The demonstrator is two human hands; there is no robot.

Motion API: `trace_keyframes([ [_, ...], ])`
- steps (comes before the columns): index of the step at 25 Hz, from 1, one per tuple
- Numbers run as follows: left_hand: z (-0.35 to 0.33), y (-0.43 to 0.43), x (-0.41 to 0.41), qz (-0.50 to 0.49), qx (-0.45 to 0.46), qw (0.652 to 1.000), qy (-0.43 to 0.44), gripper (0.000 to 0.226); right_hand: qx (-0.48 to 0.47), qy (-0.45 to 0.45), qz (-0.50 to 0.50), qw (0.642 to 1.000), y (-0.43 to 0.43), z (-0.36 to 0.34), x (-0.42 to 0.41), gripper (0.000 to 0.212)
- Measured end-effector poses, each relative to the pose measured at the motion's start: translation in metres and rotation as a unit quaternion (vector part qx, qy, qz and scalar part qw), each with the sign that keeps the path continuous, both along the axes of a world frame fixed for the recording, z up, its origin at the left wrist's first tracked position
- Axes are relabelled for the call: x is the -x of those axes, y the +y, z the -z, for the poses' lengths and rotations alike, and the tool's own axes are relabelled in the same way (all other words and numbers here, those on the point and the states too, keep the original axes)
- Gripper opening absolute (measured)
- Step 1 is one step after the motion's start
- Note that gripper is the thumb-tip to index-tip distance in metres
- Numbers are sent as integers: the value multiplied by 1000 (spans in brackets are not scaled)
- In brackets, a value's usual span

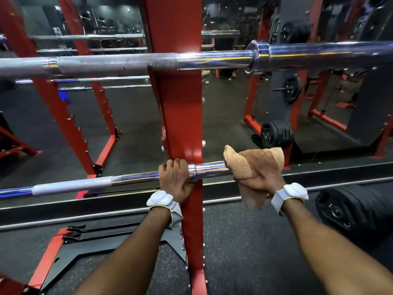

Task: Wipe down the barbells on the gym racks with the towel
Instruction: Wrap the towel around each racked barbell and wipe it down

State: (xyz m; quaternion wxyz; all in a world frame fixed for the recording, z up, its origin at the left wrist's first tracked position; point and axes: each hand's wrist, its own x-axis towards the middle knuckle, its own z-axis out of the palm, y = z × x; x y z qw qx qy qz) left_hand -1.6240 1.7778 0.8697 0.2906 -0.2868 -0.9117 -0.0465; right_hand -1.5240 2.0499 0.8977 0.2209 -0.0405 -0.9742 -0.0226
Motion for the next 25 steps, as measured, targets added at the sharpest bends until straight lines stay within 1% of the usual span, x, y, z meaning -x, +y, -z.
trace_keyframes([
  [1,0,0,0,-1,0,1000,1,52,12,7,-2,1000,4,-5,-4,59],
  [2,1,0,0,-1,0,1000,2,52,44,13,-9,999,11,-8,-7,58],
  [3,1,0,0,-1,-1,1000,2,52,103,17,-12,994,18,-7,-9,58],
  [4,1,0,0,-3,-1,1000,2,51,185,24,-12,982,22,-7,-11,59],
  [5,1,1,0,-4,-2,1000,0,51,287,34,-4,957,24,-7,-11,59],
  [7,1,1,0,-2,-4,1000,-1,50,480,80,25,873,24,-3,-7,51],
  [9,2,1,1,-2,-7,1000,5,49,604,137,39,784,19,1,1,37],
  [11,2,1,1,-5,-9,1000,4,49,693,188,45,694,13,7,10,30],
  [13,3,2,1,-8,-11,1000,2,49,746,238,58,619,13,16,15,33],
  [14,3,2,1,-8,-15,1000,1,48,757,267,74,591,11,19,16,39],
  [15,3,2,1,-8,-19,1000,2,48,754,293,103,578,7,22,17,46],
  [16,4,2,2,-8,-23,1000,4,48,735,311,139,586,1,25,16,52],
  [17,4,2,2,-10,-24,1000,5,48,695,320,178,618,-9,27,14,56],
  [18,4,2,3,-13,-24,1000,4,47,631,317,212,675,-18,31,13,60],
  [19,3,3,3,-15,-24,1000,5,47,549,301,234,744,-23,35,14,65],
  [20,4,5,3,-19,-22,1000,6,47,467,270,257,802,-26,31,14,67],
  [21,4,5,3,-24,-19,1000,8,47,404,233,272,842,-23,23,16,64],
  [22,4,5,3,-28,-16,999,9,48,369,195,283,864,-21,11,17,60],
  [23,4,5,3,-32,-16,999,10,49,376,161,280,868,-15,-1,17,57],
  [24,5,5,3,-32,-16,999,8,50,433,147,256,851,-10,-10,15,54],
  [25,4,5,3,-31,-17,999,8,50,550,167,203,793,-5,-16,14,47],
])
